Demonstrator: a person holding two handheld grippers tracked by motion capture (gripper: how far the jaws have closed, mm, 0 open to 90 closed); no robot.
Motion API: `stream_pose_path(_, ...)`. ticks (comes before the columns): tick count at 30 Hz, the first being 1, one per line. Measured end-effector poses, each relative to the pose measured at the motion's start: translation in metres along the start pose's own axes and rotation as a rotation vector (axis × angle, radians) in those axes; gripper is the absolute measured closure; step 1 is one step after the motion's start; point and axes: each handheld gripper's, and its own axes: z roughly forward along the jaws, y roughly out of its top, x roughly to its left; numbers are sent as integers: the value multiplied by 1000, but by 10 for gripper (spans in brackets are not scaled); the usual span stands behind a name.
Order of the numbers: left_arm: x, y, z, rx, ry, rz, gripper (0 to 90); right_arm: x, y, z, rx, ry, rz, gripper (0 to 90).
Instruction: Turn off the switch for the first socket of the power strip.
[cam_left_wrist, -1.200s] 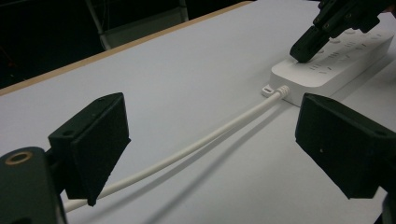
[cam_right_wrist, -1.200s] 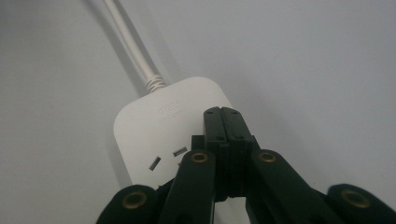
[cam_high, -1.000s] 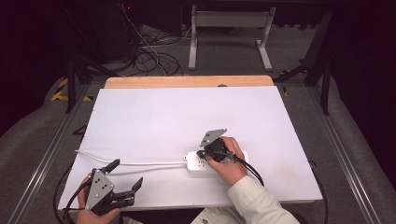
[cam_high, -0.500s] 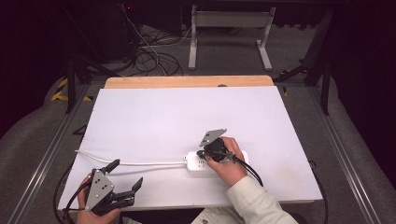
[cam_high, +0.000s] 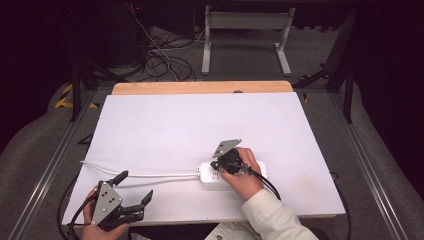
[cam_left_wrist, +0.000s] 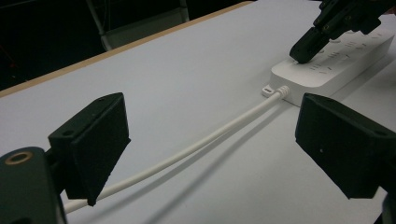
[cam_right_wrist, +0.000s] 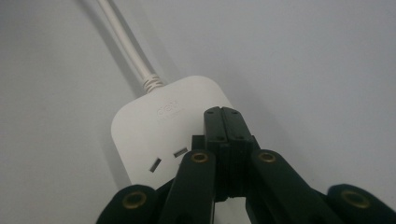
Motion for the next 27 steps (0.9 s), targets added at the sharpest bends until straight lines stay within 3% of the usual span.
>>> stream_pose_path(8, 1, 0, 0, 3, 0, 5, 104, 4, 11, -26, -119, 7, -18, 900)
stream_pose_path(20, 1, 0, 1, 4, -1, -3, 105, 6, 12, -32, -130, 18, -12, 900)
stream_pose_path(27, 1, 0, 1, 0, -3, -5, 104, 6, 12, -34, -143, -12, -6, 648)
